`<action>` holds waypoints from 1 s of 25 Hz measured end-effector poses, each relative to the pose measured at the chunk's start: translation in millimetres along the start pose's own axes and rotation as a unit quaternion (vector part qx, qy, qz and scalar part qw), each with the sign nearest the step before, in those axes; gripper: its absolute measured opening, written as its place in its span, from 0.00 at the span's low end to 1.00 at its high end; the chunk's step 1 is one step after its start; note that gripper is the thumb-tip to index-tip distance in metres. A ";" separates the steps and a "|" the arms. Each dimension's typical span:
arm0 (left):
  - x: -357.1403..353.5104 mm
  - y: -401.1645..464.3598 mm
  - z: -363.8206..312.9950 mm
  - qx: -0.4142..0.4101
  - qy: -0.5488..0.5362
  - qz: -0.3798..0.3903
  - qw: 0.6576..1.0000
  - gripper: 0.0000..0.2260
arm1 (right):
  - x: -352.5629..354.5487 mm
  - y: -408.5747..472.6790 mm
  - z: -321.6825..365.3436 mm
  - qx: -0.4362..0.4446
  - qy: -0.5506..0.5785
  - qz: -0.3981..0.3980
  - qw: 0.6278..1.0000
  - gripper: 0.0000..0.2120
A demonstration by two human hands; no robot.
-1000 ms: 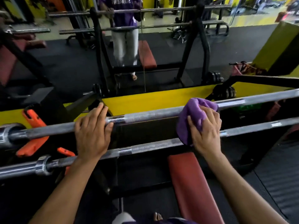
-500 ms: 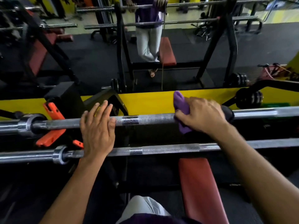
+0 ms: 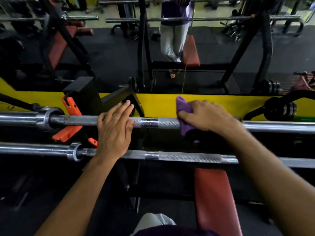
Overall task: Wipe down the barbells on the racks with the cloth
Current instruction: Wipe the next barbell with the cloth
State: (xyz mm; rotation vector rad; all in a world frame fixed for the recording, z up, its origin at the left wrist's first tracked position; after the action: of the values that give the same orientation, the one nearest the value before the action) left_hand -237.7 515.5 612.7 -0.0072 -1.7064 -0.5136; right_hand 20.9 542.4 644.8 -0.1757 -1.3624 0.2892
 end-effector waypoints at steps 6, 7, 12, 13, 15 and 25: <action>0.3 0.2 0.9 -0.004 -0.011 0.029 1.000 0.22 | -26.2 -51.1 55.2 0.195 -0.135 -0.235 0.943 0.22; 2.3 0.0 1.8 -0.019 -0.008 0.040 0.999 0.21 | -20.8 -53.4 45.6 0.213 -0.129 -0.242 0.938 0.22; 8.5 3.0 27.8 0.001 0.024 0.070 0.997 0.23 | -2.0 10.5 21.6 0.114 0.051 0.051 0.991 0.20; 7.3 3.5 29.7 0.013 0.026 0.069 0.997 0.23 | -4.3 16.7 30.9 0.113 0.042 0.068 0.990 0.21; 5.4 3.5 29.3 0.024 0.030 0.062 0.997 0.23 | -6.1 6.8 54.3 0.142 -0.049 -0.049 0.987 0.21; 10.7 0.8 21.6 0.031 0.011 0.013 0.999 0.19 | -31.7 -100.1 23.4 0.299 0.053 -0.254 0.918 0.20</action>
State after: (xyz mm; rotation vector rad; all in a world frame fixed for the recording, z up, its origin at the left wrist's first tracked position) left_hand -259.9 520.5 620.6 0.0206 -1.6979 -0.4407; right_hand 2.4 436.5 648.9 0.6587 -1.1087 0.2406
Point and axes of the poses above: each hand's wrist, its own y-axis towards the middle knuckle, its own x-axis out of the back of the hand, z = x × y, the point moved 9 cm from there along y, towards the middle knuckle, and after that the axes turned 15 degrees about z, right-handed, at the moved point
